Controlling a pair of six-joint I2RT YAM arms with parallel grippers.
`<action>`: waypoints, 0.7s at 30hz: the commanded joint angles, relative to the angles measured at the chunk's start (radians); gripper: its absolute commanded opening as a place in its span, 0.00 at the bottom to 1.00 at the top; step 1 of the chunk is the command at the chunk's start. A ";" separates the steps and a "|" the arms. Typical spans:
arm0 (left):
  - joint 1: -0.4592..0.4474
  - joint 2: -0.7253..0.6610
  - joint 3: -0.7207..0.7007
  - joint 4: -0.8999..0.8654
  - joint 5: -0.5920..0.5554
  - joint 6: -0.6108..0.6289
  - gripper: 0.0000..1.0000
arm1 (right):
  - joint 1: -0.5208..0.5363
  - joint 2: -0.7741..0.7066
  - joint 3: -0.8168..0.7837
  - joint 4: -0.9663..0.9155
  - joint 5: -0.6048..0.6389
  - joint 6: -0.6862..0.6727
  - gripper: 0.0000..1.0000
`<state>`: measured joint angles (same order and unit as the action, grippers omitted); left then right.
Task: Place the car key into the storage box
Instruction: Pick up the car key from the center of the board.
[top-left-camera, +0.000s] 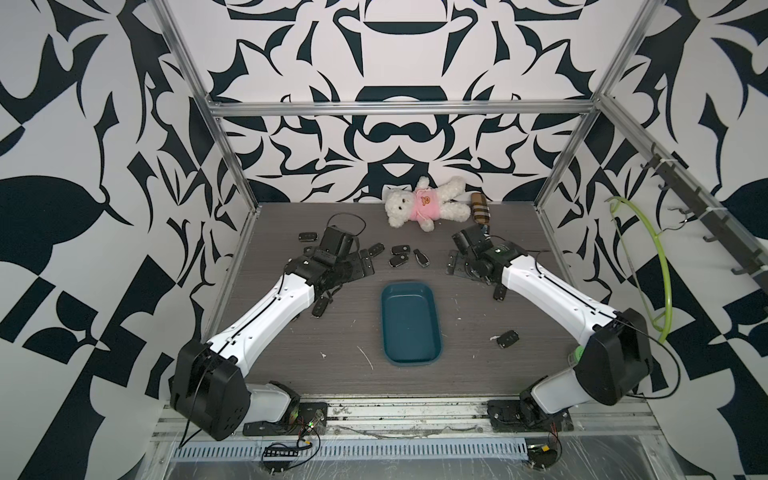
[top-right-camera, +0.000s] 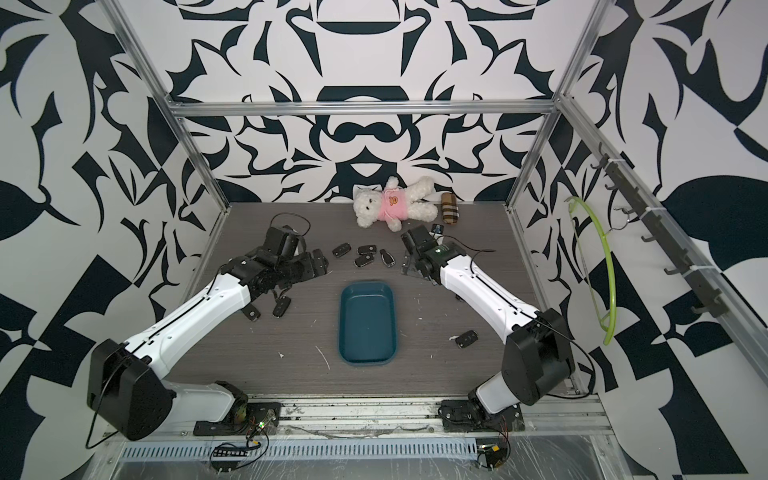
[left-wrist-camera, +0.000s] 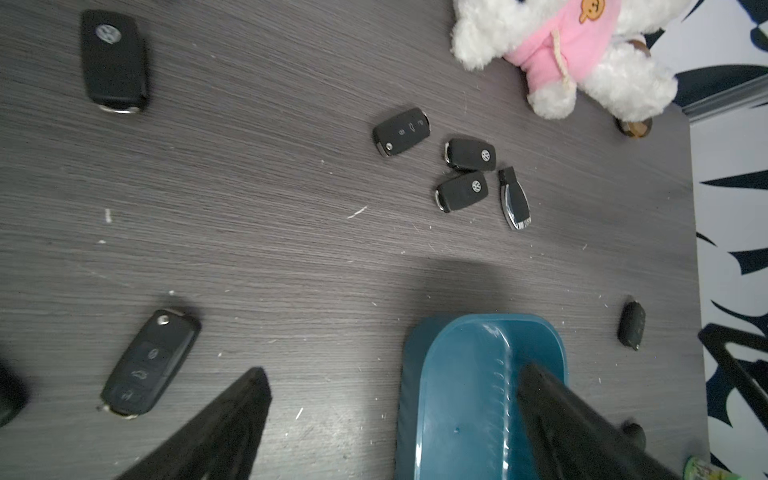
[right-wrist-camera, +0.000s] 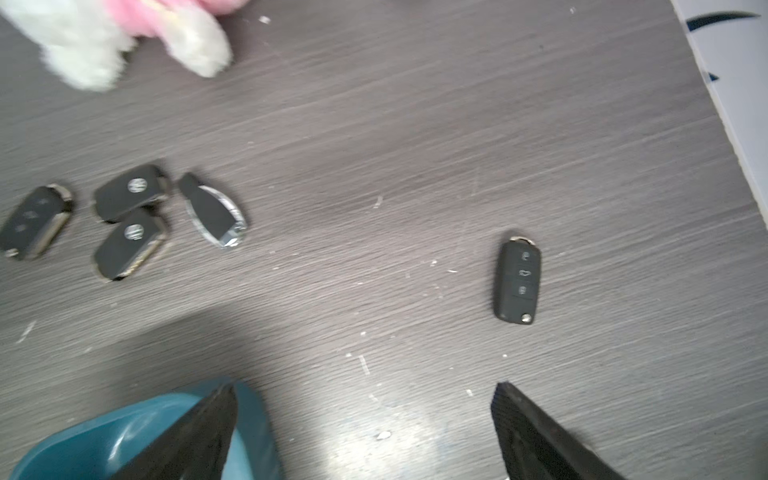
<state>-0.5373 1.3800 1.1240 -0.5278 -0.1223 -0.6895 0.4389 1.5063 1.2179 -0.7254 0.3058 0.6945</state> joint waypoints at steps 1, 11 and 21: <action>-0.036 0.024 0.048 0.029 -0.018 0.030 0.99 | -0.093 -0.001 -0.056 0.015 -0.102 -0.072 0.86; -0.080 0.062 0.101 0.088 -0.008 0.103 0.99 | -0.327 0.076 -0.154 0.066 -0.234 -0.122 0.70; -0.080 0.044 0.097 0.136 0.015 0.121 0.99 | -0.422 0.220 -0.118 0.101 -0.267 -0.186 0.59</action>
<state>-0.6193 1.4281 1.2034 -0.4160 -0.1169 -0.5846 0.0319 1.7130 1.0687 -0.6434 0.0586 0.5419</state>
